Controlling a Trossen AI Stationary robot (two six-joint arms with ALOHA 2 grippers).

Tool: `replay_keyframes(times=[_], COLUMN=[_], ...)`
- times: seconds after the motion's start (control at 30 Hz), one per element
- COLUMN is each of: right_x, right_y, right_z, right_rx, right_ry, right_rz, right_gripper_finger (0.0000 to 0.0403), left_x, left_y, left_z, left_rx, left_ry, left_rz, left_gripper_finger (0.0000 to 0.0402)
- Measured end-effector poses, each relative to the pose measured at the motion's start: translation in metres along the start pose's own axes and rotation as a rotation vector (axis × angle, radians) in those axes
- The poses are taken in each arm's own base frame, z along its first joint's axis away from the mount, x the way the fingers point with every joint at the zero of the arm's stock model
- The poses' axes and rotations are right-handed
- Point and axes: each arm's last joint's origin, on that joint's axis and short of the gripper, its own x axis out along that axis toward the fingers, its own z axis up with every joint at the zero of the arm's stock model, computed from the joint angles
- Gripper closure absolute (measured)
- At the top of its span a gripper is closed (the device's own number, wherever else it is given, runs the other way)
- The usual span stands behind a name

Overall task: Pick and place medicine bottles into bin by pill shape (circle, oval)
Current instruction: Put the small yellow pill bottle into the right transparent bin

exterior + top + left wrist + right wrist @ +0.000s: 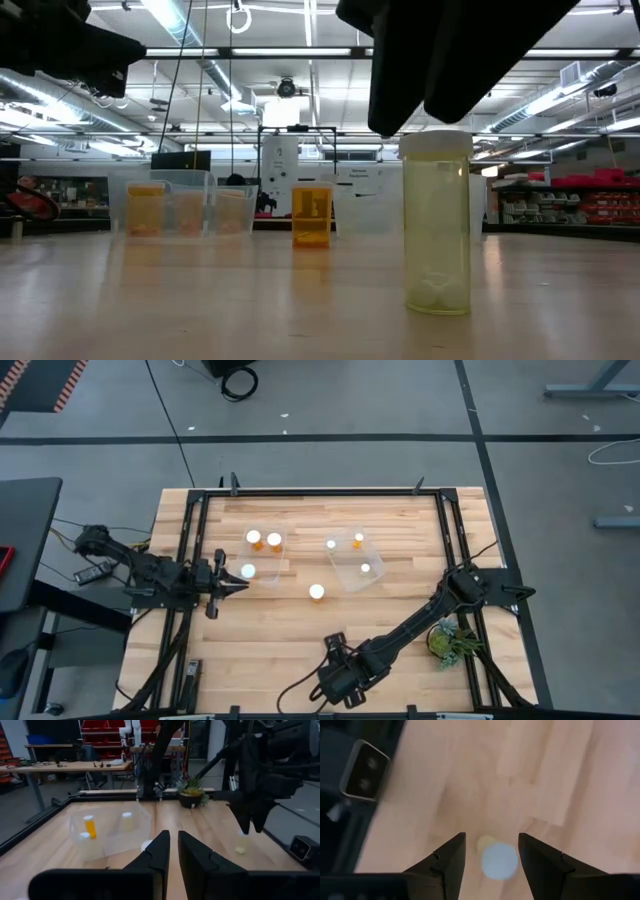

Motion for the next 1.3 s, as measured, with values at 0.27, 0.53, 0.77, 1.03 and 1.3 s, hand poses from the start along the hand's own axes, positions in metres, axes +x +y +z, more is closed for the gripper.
replay_keyframes(times=[0.27,0.53,0.77,1.03,1.3], right_x=[0.0,0.002,0.017,0.019,0.019], right_y=[-0.001,-0.001,0.0,0.001,0.0], right_z=[-0.003,-0.005,-0.014,-0.013,-0.012], right_rx=[-0.025,-0.023,-0.01,-0.009,-0.004], right_ry=[0.02,0.023,0.033,0.008,0.006], right_rz=[-0.042,-0.042,-0.021,-0.015,-0.016], right_gripper_finger=[0.0214,0.0214,0.0214,0.022,0.0267], left_x=[-0.001,-0.002,-0.009,-0.013,-0.013], left_y=[-0.005,-0.006,-0.002,0.001,0.001], left_z=[-0.006,-0.023,-0.025,-0.022,-0.022], left_rx=[0.023,0.034,0.031,0.011,0.011], left_ry=[-0.001,-0.048,-0.047,-0.081,-0.078], left_rz=[-0.043,-0.047,-0.031,-0.027,-0.034], left_gripper_finger=[0.0358,0.0358,0.0358,0.0358,0.0358])
